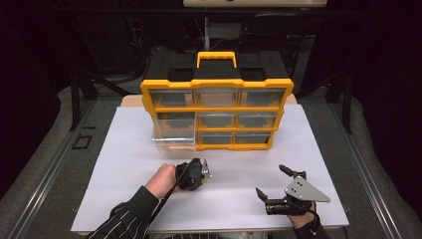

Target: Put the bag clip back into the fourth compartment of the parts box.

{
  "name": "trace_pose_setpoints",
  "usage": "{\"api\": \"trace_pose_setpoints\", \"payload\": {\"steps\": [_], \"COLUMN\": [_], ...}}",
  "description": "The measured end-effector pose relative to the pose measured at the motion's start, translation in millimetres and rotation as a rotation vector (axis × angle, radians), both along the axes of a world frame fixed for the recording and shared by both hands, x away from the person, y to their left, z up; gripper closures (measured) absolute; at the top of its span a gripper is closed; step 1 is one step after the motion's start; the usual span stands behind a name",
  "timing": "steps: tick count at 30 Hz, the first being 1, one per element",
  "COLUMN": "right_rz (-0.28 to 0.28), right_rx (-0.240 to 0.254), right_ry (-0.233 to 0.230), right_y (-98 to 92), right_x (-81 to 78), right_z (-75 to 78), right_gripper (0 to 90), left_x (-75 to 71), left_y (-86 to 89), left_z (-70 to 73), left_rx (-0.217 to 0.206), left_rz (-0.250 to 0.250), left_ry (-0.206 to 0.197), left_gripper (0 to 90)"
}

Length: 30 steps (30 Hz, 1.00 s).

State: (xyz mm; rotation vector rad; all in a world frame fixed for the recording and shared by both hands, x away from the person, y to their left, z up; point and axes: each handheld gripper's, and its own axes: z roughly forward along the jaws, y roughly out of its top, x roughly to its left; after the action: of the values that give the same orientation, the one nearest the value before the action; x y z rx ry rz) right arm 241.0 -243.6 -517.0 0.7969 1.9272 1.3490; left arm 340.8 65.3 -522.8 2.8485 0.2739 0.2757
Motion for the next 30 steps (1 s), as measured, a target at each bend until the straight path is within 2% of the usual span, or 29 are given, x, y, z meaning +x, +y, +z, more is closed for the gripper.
{"api": "trace_pose_setpoints", "payload": {"steps": [2,8,14,21,22,23,30], "right_rz": [0.003,0.004,0.002,0.0,0.0,0.0,0.003], "right_rx": [-0.001,-0.005,-0.009,-0.011,-0.011,-0.011,-0.014], "right_ry": [0.002,-0.001,0.002,0.004,0.004,0.004,0.008], "right_y": [0.2,-0.3,0.0,-0.2,-0.3,-0.3,0.1], "right_x": [-0.2,-0.6,0.2,0.5,0.5,0.5,0.6], "right_z": [-0.2,0.1,-0.5,-0.7,-0.7,-0.7,-1.0], "right_gripper": [0.0,0.0,0.0,0.0,0.0,0.0,0.0], "left_x": [-1.7,-3.6,-6.3,-6.4,-5.8,-6.4,-8.2], "left_y": [1.9,15.2,35.7,48.5,50.0,50.6,57.1], "left_z": [2.6,8.1,14.9,18.4,19.7,19.4,24.3], "left_rx": [0.015,0.02,0.01,-0.004,0.004,-0.008,0.003], "left_rz": [0.001,0.02,0.055,0.082,0.076,0.087,0.053], "left_ry": [-0.004,0.006,0.007,0.008,0.006,0.008,0.009], "left_gripper": [80.8,80.7,80.7,80.6,80.7,80.7,80.5]}}
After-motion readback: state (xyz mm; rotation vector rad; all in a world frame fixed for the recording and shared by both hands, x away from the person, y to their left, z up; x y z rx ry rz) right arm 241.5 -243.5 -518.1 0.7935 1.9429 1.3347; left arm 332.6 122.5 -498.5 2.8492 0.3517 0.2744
